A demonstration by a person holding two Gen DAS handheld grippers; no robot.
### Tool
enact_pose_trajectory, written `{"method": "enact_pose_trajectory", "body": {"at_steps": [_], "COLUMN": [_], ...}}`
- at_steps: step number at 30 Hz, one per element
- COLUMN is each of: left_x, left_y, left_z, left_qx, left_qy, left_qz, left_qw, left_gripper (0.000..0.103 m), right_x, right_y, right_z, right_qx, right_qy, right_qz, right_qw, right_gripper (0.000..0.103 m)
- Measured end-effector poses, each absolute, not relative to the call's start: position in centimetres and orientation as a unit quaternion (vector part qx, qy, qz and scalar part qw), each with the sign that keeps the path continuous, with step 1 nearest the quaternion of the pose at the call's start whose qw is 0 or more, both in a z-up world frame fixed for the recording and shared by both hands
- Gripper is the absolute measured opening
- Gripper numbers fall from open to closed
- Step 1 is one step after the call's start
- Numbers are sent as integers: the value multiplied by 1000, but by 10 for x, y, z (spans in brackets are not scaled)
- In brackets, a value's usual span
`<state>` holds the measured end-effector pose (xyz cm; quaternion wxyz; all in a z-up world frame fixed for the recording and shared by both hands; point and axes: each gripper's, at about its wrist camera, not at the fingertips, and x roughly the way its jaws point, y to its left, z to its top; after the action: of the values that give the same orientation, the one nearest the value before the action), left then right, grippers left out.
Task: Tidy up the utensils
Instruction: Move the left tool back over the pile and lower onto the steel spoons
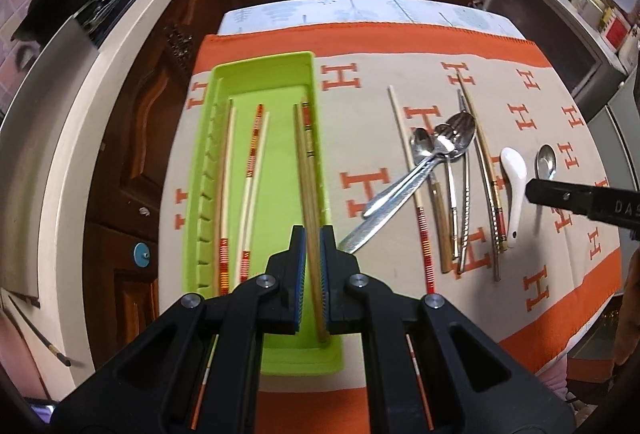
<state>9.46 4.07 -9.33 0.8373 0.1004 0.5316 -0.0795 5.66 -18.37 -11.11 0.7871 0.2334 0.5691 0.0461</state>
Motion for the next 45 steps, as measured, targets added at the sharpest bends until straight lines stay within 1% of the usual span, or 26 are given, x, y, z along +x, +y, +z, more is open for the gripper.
{"method": "enact_pose_trajectory", "body": {"at_steps": [8,12,19,24,34,42,45], "left_x": [113,128,148,161,171,171,169], "left_y": [13,-2,-27,-33,-35,-38,-42], "left_z": [-112,-129,-159,-178,-182,-182,-182], "left_qx": [105,103,138,150,118,138,160], "left_qy": [556,578,590,604,626,623,619], "left_qz": [-104,-148,-203,-202,-239,-249,-253], "left_qw": [818,796,770,756,733,729,726], "left_gripper": [4,4,4,4,4,4,4], "right_x": [57,61,67,71,76,76,76], "right_y": [-206,-211,-213,-215,-218,-216,-215], "right_z": [-117,-128,-149,-154,-166,-167,-168], "right_qx": [246,256,266,270,276,272,273], "right_qy": [569,574,587,590,598,600,601], "right_qz": [47,51,65,69,70,72,73], "right_qw": [784,776,761,758,749,749,748], "right_gripper": [7,7,7,7,7,7,7]}}
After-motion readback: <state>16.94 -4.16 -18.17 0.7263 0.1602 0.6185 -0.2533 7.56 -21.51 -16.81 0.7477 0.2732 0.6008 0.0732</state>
